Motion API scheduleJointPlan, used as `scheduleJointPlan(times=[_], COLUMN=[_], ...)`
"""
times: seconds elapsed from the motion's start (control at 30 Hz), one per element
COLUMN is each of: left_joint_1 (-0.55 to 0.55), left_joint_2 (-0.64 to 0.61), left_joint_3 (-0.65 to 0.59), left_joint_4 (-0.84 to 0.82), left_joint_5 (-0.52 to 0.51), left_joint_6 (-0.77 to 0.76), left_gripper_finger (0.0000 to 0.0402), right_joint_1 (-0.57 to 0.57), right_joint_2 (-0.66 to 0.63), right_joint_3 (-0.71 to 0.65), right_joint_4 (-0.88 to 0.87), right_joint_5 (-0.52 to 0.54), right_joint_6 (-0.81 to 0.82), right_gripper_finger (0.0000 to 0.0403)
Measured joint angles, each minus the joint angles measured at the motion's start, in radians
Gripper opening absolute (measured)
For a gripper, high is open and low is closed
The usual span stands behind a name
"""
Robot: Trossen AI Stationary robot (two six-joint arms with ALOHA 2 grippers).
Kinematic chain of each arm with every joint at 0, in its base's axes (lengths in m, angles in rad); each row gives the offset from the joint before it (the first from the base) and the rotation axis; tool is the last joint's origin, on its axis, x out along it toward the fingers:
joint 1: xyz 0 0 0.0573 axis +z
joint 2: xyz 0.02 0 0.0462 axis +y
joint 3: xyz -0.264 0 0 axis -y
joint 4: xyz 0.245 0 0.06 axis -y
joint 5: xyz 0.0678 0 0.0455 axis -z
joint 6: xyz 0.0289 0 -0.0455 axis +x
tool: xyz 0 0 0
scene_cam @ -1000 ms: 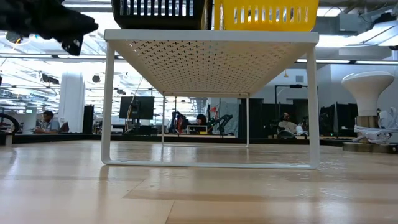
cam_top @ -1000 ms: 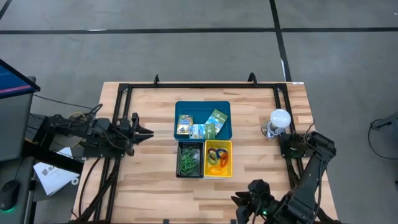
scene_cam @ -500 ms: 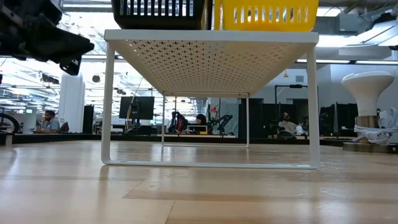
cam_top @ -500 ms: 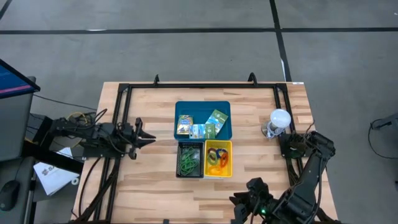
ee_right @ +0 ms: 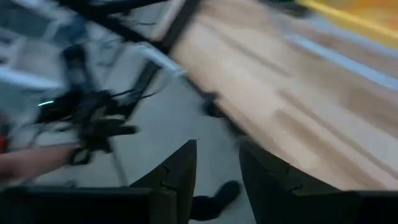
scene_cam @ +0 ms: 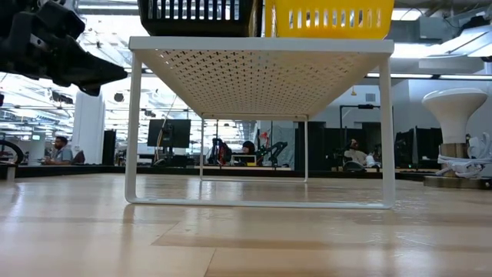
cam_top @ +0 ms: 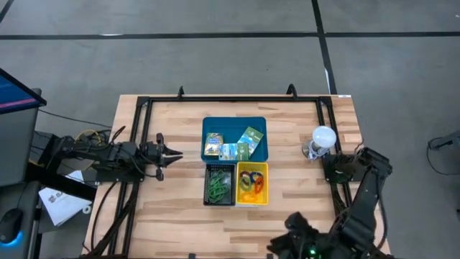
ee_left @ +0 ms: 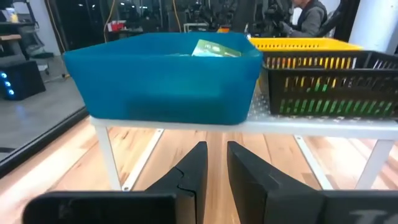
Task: Pick & Place Office Desk Supplies
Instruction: Return to Home Position
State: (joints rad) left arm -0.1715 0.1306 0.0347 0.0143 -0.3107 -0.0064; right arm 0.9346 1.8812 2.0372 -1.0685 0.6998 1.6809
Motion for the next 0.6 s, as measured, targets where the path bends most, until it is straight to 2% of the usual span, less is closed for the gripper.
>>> scheduleJointPlan(times=[0.1, 0.2, 0.37, 0.47, 0.53, 0.6], left_joint_1=[0.0, 0.0, 0.0, 0.0, 0.0, 0.0], left_joint_2=[0.023, 0.042, 0.073, 0.086, 0.094, 0.098], left_joint_3=[0.0, 0.0, 0.0, 0.0, 0.001, 0.001], left_joint_4=[0.003, 0.006, 0.008, 0.008, 0.01, 0.01], left_joint_5=[0.0, 0.0, 0.0, 0.0, 0.0, 0.001], left_joint_6=[0.0, -0.001, -0.001, -0.001, -0.001, -0.001], left_gripper_finger=[0.0057, 0.0057, 0.0057, 0.0057, 0.0057, 0.0057], right_joint_1=[-0.072, -0.184, -0.406, -0.549, -0.63, -0.693], right_joint_2=[0.0, 0.018, 0.043, 0.039, 0.04, 0.04], right_joint_3=[-0.001, 0.0, -0.002, -0.001, -0.002, -0.002], right_joint_4=[0.13, 0.214, 0.368, 0.452, 0.493, 0.516], right_joint_5=[-0.059, -0.131, -0.191, -0.289, -0.384, -0.524], right_joint_6=[-0.209, -0.487, -1.09, -1.353, -1.452, -1.526], right_gripper_finger=[0.0119, 0.0119, 0.0119, 0.0119, 0.0119, 0.0119])
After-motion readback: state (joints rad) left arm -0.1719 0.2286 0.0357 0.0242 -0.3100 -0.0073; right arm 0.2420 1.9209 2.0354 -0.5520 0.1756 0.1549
